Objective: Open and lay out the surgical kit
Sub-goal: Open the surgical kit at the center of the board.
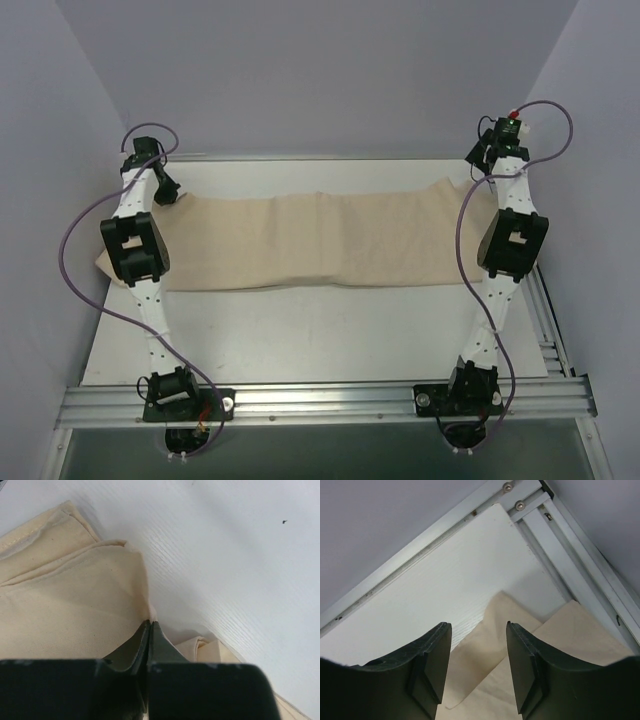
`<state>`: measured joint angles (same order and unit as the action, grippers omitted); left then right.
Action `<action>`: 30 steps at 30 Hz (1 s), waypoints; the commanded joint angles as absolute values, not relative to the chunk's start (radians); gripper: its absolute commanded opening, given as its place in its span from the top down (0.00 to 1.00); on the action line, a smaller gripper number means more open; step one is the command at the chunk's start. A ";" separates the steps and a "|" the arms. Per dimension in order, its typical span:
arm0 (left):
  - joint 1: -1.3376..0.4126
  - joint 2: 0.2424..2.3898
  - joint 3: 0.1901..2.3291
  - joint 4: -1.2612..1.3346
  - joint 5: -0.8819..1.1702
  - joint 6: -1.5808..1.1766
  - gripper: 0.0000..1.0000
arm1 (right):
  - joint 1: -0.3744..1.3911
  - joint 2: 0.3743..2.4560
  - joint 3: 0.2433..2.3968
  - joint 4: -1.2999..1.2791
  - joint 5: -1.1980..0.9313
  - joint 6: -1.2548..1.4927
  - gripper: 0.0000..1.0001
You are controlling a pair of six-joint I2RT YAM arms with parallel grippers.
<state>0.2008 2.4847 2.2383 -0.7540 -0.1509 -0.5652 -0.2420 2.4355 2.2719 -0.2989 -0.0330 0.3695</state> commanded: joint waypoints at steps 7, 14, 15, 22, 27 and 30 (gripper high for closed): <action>0.195 2.382 2.212 -0.713 -0.048 -0.560 0.98 | -0.273 2.508 2.228 -0.356 0.048 0.436 0.69; 0.195 2.408 2.253 -0.732 -0.014 -0.560 0.98 | -0.328 2.534 2.149 -0.325 0.026 0.502 0.73; 0.195 2.408 2.253 -0.730 -0.012 -0.558 0.98 | -0.340 2.549 2.151 -0.319 0.022 0.497 0.73; 0.196 2.411 2.255 -0.733 -0.008 -0.554 0.98 | -0.371 2.562 2.187 -0.391 0.168 0.488 0.83; 0.196 2.410 2.250 -0.726 0.000 -0.558 0.98 | -0.359 2.522 2.224 -0.368 0.123 0.428 0.70; 0.195 2.410 2.252 -0.721 0.000 -0.560 0.98 | -0.348 2.501 2.275 -0.408 0.140 0.431 0.62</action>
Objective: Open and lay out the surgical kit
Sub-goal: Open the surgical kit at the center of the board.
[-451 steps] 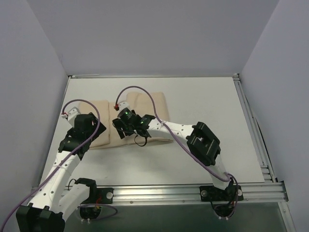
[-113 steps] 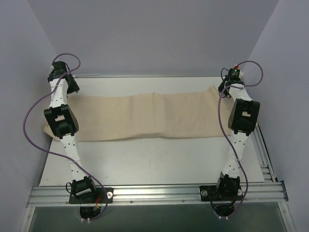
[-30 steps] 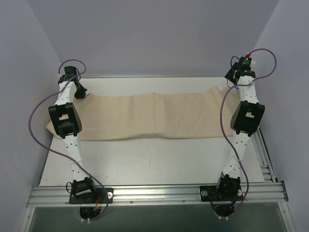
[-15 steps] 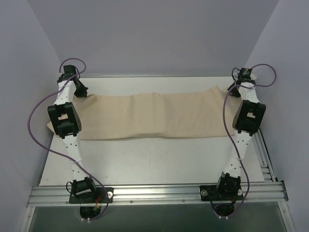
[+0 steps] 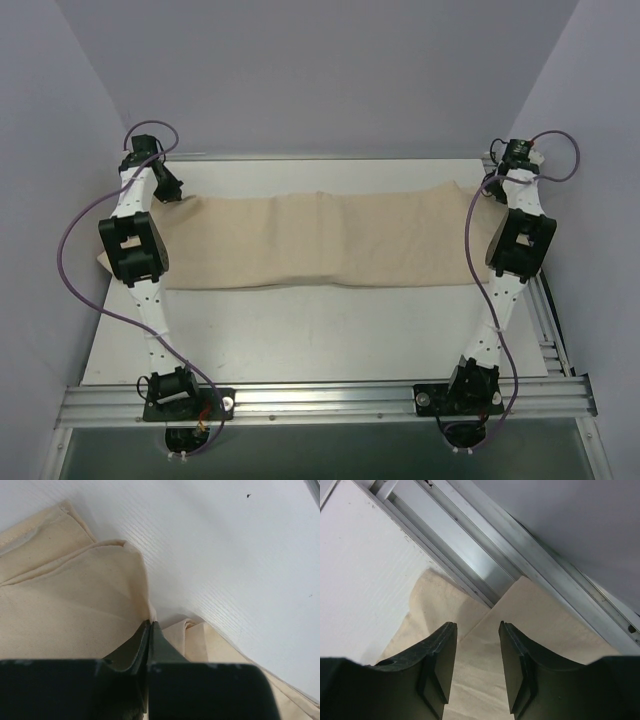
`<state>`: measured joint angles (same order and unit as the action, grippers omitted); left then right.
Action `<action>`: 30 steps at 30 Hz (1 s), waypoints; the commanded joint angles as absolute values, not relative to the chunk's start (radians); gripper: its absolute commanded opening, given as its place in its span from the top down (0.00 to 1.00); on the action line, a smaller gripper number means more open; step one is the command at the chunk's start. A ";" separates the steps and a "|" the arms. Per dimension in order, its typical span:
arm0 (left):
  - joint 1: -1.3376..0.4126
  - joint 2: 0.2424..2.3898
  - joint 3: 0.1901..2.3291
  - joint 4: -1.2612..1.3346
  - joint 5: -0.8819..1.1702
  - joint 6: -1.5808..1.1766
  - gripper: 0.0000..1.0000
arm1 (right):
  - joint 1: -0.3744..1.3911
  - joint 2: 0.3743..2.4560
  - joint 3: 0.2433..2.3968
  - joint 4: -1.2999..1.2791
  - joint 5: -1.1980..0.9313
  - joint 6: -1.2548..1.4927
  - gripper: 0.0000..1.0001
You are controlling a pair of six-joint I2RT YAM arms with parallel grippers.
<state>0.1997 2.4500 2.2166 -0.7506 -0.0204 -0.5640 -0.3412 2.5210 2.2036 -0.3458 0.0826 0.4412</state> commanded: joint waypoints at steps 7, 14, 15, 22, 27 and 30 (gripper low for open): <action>0.196 2.410 2.250 -0.703 0.035 -0.571 0.98 | -0.337 2.500 2.296 -0.454 0.138 0.456 0.54; 0.196 2.405 2.240 -0.699 0.040 -0.572 0.98 | -0.314 2.540 2.302 -0.437 0.120 0.474 0.56; 0.195 2.405 2.237 -0.699 0.041 -0.572 0.98 | -0.313 2.551 2.307 -0.430 0.118 0.476 0.57; 0.195 2.398 2.233 -0.704 0.043 -0.568 0.98 | -0.302 2.576 2.301 -0.423 0.094 0.503 0.59; 0.198 2.395 2.235 -0.701 0.044 -0.565 0.98 | -0.302 2.576 2.290 -0.417 0.090 0.509 0.67; 0.198 2.396 2.233 -0.703 0.048 -0.568 0.98 | -0.305 2.576 2.286 -0.419 0.091 0.514 0.76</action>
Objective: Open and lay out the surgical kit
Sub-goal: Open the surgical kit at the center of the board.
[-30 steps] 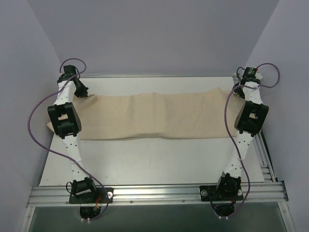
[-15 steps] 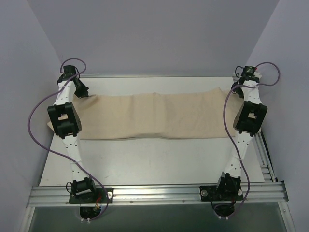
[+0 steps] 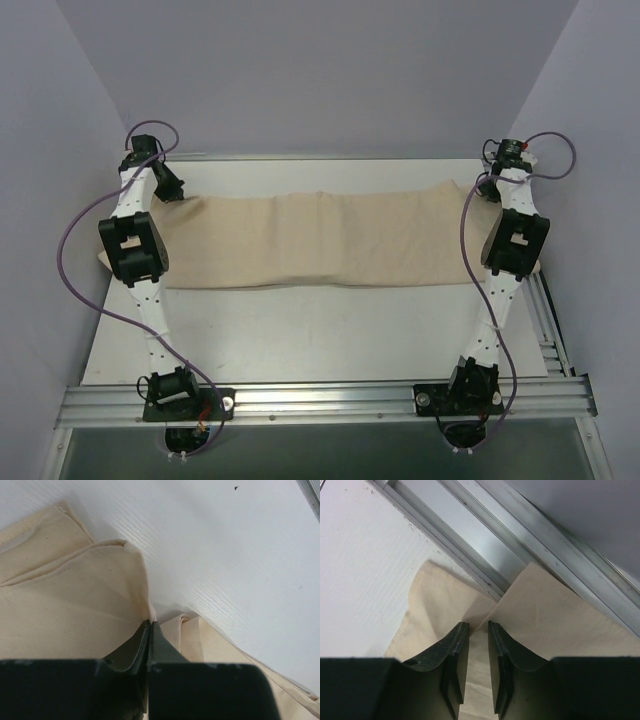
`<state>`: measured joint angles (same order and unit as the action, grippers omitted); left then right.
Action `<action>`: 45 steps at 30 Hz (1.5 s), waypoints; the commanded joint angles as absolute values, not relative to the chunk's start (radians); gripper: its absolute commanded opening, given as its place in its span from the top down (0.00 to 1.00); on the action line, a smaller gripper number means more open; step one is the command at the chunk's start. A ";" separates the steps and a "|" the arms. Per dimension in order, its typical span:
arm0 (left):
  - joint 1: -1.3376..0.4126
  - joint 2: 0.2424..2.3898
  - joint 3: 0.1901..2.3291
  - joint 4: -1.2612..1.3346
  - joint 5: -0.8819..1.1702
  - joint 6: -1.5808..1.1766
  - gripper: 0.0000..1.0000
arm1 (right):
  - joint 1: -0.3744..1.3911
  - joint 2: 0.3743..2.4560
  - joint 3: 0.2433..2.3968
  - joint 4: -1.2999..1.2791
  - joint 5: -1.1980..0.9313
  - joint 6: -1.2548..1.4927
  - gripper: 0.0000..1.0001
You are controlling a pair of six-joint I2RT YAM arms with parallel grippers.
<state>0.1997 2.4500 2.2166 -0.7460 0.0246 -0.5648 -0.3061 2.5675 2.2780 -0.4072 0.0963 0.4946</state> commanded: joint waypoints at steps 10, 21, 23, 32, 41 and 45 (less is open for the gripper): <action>0.196 2.378 2.206 -0.703 0.044 -0.563 0.98 | -0.328 2.507 2.232 -0.403 0.140 0.512 1.00; 0.201 2.335 2.229 -0.756 0.012 -0.554 0.98 | -0.348 2.361 2.215 -0.480 0.138 0.492 1.00; 0.202 2.303 2.194 -0.753 0.009 -0.538 0.98 | -0.351 2.329 2.185 -0.506 0.123 0.494 1.00; 0.219 2.152 2.039 -0.761 -0.041 -0.508 0.98 | -0.362 2.221 2.126 -0.571 0.074 0.495 1.00; 0.224 1.938 1.810 -0.796 0.040 -0.572 0.98 | -0.368 2.074 1.975 -0.650 0.048 0.521 1.00; 0.235 1.803 1.683 -0.781 0.046 -0.558 0.98 | -0.373 1.979 1.861 -0.646 0.052 0.522 1.00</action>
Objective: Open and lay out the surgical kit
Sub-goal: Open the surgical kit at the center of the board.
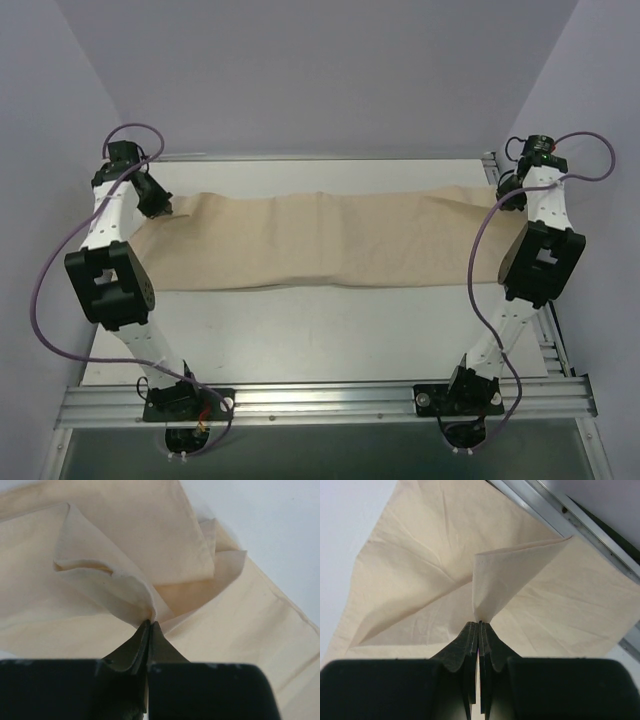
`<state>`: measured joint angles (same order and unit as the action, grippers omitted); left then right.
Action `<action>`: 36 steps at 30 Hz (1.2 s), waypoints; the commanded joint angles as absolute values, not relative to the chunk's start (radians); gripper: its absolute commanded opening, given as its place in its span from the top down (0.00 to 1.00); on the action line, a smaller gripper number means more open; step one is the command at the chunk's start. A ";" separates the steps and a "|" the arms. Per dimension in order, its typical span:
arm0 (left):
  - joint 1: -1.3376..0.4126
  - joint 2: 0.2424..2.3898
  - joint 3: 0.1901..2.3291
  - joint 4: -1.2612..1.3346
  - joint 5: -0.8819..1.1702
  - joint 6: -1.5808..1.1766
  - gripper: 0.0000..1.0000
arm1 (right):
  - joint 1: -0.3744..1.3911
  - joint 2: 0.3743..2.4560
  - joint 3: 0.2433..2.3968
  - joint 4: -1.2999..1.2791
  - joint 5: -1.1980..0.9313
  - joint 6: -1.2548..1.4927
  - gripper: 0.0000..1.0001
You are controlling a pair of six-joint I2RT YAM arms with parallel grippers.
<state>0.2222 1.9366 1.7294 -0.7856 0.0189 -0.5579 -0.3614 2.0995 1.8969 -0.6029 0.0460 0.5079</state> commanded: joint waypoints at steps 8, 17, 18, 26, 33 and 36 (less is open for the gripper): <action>0.287 1.545 1.493 -0.790 0.074 -0.546 0.98 | -0.373 1.832 1.735 -0.624 0.017 0.511 1.00; 0.314 1.537 1.471 -0.827 0.103 -0.584 0.98 | -0.370 1.776 1.734 -0.667 0.015 0.517 1.00; 0.322 1.514 1.429 -0.830 0.107 -0.615 0.98 | -0.373 1.747 1.688 -0.672 0.018 0.532 1.00; 0.414 1.434 1.324 -0.949 -0.075 -0.653 0.98 | -0.445 1.730 1.464 -0.693 0.233 0.549 1.00; 0.434 1.336 1.253 -1.006 -0.248 -0.733 0.98 | -0.491 1.563 1.237 -0.652 0.460 0.575 1.00; 0.434 1.313 1.233 -1.037 -0.369 -0.736 0.98 | -0.538 1.545 1.209 -0.626 0.466 0.534 1.00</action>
